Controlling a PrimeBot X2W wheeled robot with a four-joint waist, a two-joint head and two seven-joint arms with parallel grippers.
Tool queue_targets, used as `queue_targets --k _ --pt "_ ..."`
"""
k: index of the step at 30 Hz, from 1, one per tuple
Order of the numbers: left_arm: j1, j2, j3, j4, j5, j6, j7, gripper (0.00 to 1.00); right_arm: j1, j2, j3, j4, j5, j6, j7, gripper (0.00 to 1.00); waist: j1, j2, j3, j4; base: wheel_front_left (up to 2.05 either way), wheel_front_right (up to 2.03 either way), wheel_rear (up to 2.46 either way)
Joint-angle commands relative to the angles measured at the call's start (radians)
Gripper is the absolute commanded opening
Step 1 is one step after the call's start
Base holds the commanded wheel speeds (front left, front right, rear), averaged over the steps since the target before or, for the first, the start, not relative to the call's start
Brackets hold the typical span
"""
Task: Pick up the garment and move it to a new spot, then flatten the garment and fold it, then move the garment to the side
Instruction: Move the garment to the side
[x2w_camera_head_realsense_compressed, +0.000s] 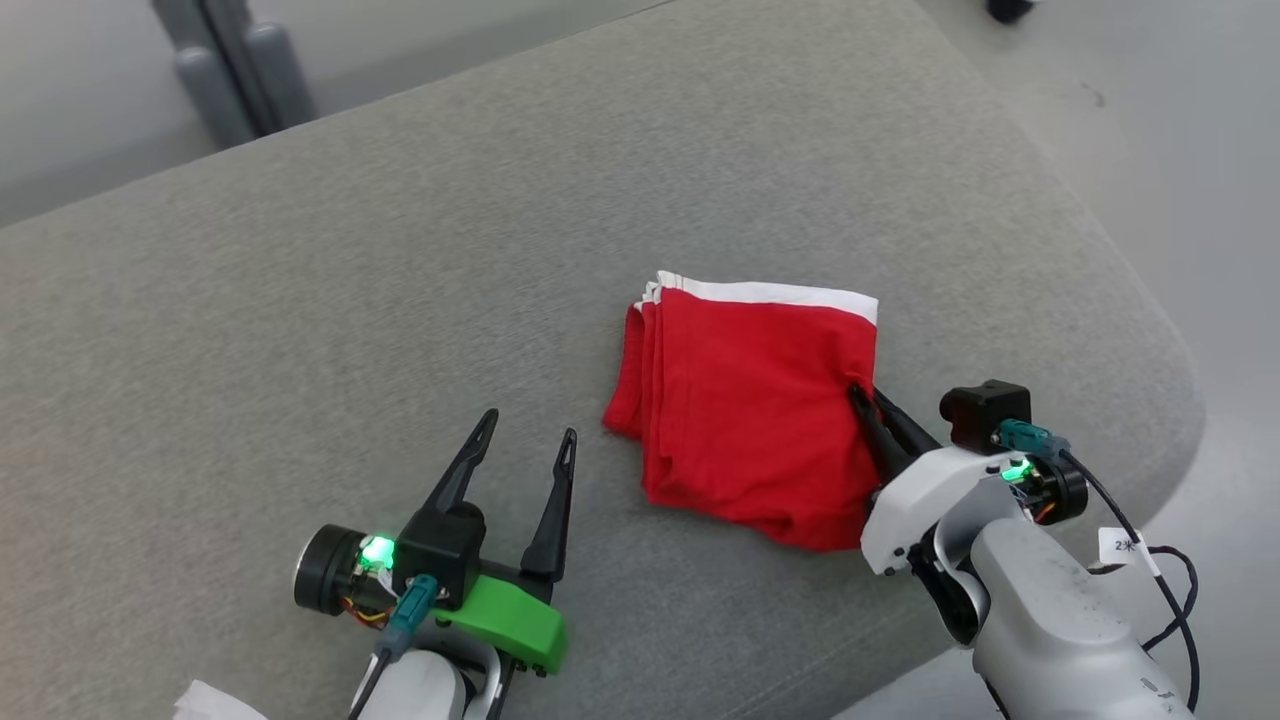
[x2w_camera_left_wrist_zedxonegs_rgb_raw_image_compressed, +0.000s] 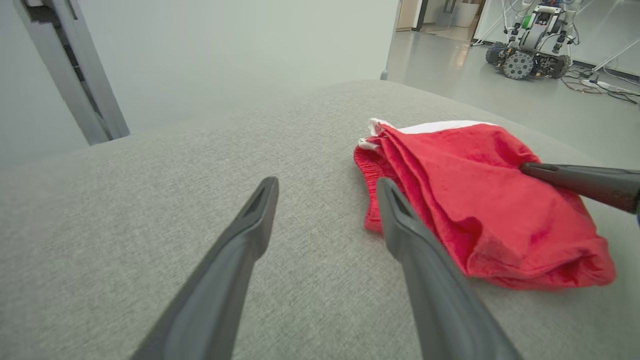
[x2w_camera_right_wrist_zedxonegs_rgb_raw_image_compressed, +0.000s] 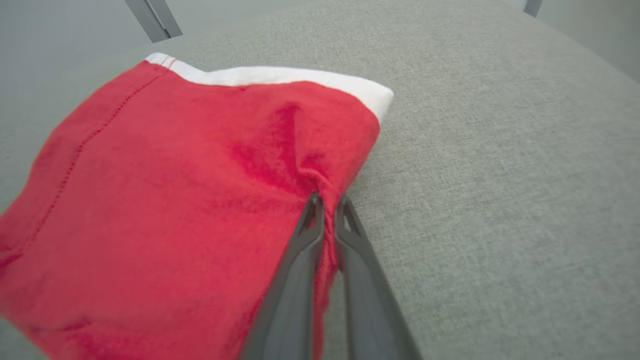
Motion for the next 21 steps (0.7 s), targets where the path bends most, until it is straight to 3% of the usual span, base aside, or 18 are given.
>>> queue_targets --k 1,6,12,21 --pt "-0.018 0.006 -0.003 0.002 0.005 -0.003 0.000 1.00 0.013 -0.002 0.009 -0.007 0.008 -0.002 0.000 0.00 0.0000 -0.0001 0.016 -0.124 0.00 0.00 0.00" --pt "-0.030 0.007 -0.011 0.008 0.013 -0.010 0.000 1.00 -0.020 -0.001 0.025 -0.014 -0.017 -0.002 0.000 0.00 0.0000 -0.0001 0.043 -0.133 0.00 0.00 0.00" --pt "-0.054 0.007 -0.010 0.021 0.037 -0.021 0.000 1.00 -0.114 -0.007 -0.002 0.012 -0.098 -0.002 0.000 0.00 0.0000 -0.0001 0.099 -0.090 0.00 0.00 0.00" --pt "-0.111 0.025 -0.001 0.020 0.080 -0.045 0.000 1.00 -0.376 -0.097 -0.085 0.135 -0.219 -0.002 0.000 0.00 0.0000 -0.0001 0.228 0.011 0.00 0.00 0.00"
